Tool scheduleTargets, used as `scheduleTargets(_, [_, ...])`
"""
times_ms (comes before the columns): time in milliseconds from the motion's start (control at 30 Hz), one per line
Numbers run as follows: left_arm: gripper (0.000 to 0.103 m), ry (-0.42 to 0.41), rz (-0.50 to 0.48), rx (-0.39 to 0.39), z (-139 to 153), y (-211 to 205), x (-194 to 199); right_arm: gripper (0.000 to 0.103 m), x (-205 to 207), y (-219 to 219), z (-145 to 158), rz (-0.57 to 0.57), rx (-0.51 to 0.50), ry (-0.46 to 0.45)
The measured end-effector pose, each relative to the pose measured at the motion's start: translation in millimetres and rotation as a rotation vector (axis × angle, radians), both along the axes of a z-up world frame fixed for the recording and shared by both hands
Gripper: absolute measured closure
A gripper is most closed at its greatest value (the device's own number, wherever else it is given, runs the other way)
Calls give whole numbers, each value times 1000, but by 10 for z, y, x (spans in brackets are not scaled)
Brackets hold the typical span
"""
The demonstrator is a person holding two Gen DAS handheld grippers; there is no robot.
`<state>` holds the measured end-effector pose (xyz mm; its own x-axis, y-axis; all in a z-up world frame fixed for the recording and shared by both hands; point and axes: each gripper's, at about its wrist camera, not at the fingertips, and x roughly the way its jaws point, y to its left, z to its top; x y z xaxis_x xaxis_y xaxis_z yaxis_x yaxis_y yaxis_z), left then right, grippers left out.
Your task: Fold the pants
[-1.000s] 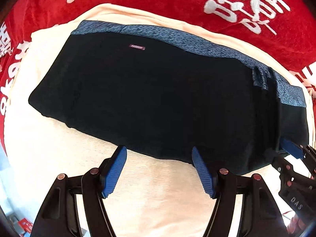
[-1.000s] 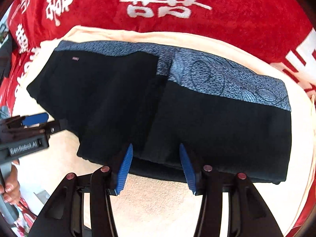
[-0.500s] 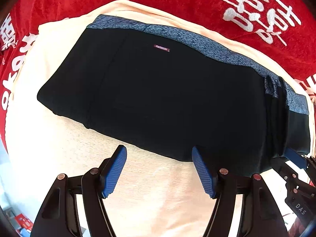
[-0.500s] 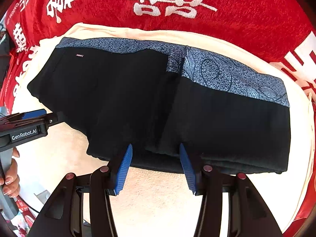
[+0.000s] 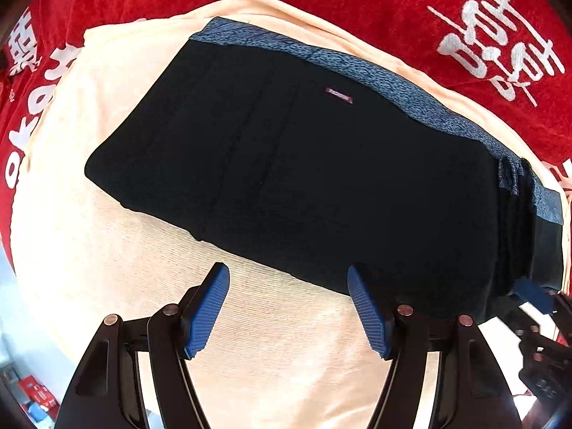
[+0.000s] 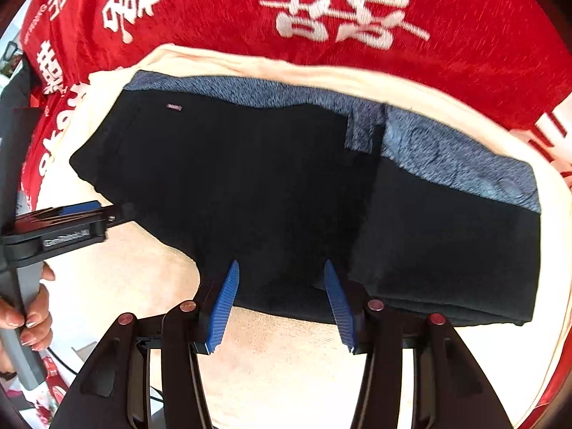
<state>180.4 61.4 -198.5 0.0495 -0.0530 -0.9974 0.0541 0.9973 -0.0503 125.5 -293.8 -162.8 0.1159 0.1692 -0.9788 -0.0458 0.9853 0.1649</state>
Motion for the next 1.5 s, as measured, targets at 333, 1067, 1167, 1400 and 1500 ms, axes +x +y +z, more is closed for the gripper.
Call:
scheduleTargets(333, [33,30,85,-65,-158,355,111,43,-39,74,-128,20,-15,21])
scheduleTargets(1067, [33,-85,426,-585,-377,1450,168,38,-15,44,-143,30,2,25])
scheduleTargets(1167, [33,-107,451,-615,-410,1498,200,38,-11,41,-149,31,3,27])
scheduleTargets(1400, [20,-158,440,-616,-402,1364,252,37,-10,33,-152,32,2,27])
scheduleTargets(1500, [20,-176,440,-600,-358,1290,306,37,-9,33,-149,29,2,27])
